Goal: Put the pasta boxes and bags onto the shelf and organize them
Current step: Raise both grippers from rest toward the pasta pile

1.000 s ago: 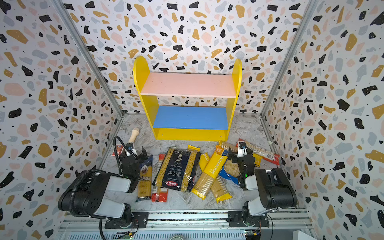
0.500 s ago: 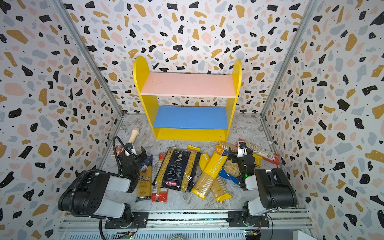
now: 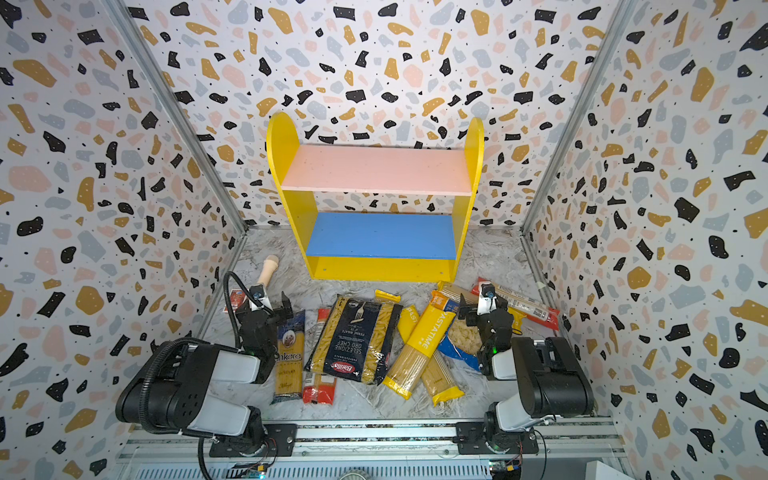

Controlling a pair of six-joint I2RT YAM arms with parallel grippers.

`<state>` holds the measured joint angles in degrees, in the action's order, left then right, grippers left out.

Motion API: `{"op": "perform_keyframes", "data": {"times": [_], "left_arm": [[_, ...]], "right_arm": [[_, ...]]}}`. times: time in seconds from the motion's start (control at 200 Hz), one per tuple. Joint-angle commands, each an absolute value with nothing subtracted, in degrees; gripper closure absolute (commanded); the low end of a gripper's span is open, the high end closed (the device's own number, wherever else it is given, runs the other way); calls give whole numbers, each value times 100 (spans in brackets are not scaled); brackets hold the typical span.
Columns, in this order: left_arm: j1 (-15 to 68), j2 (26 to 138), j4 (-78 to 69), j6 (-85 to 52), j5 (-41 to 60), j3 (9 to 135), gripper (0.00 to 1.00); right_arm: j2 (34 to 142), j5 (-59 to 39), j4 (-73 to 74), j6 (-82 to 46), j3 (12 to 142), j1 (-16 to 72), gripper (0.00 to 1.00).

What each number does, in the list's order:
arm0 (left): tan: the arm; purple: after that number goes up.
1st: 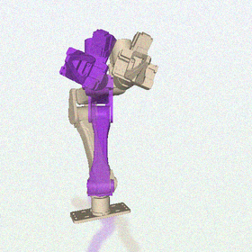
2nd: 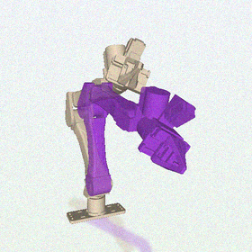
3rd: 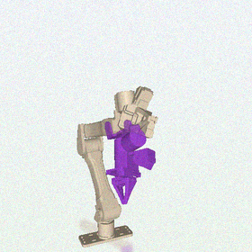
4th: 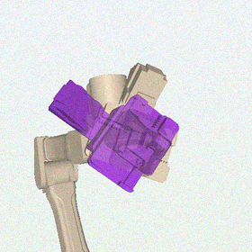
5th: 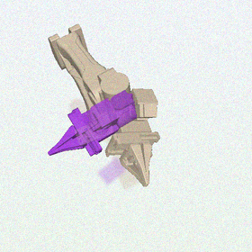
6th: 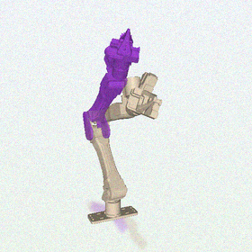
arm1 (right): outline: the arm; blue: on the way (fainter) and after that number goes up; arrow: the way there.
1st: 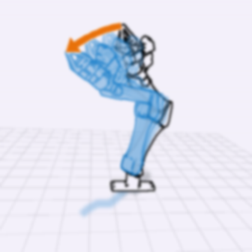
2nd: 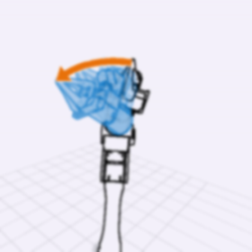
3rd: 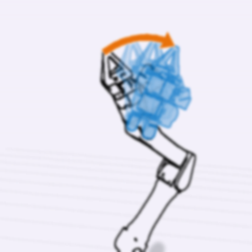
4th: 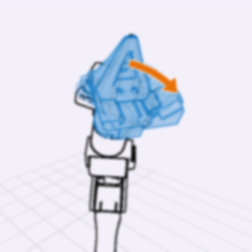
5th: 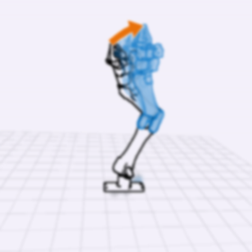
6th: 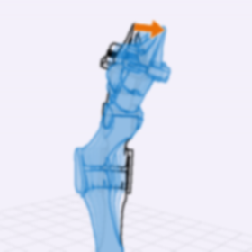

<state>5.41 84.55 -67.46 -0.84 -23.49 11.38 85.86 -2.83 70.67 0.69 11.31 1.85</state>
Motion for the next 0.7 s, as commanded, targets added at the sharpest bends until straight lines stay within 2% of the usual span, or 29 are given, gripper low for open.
{"op": "perform_keyframes", "data": {"times": [0.0,0.2,0.28,0.375,0.531,0.631,0.696], "left_arm": [[492,8480,-6943,-97,-2270,1283,1],[492,8403,-6961,-98,-2251,1238,3],[492,8344,-6922,-34,-2092,1228,0],[524,8067,-6333,86,-1869,1440,0],[703,7734,-5336,105,-2081,1877,0],[1040,7699,-5072,274,-2647,2045,0],[1342,7690,-4866,346,-3263,2214,1]], "right_arm": [[8561,-387,7108,40,1221,176,1],[8525,-341,7144,52,1181,200,1],[8366,70,7057,56,1178,372,1],[7935,654,6260,137,1402,637,1],[7599,1608,4976,-188,1857,1093,1],[7515,3000,4455,-233,2162,1742,1],[7560,4264,3966,-602,2567,2152,1]]}}
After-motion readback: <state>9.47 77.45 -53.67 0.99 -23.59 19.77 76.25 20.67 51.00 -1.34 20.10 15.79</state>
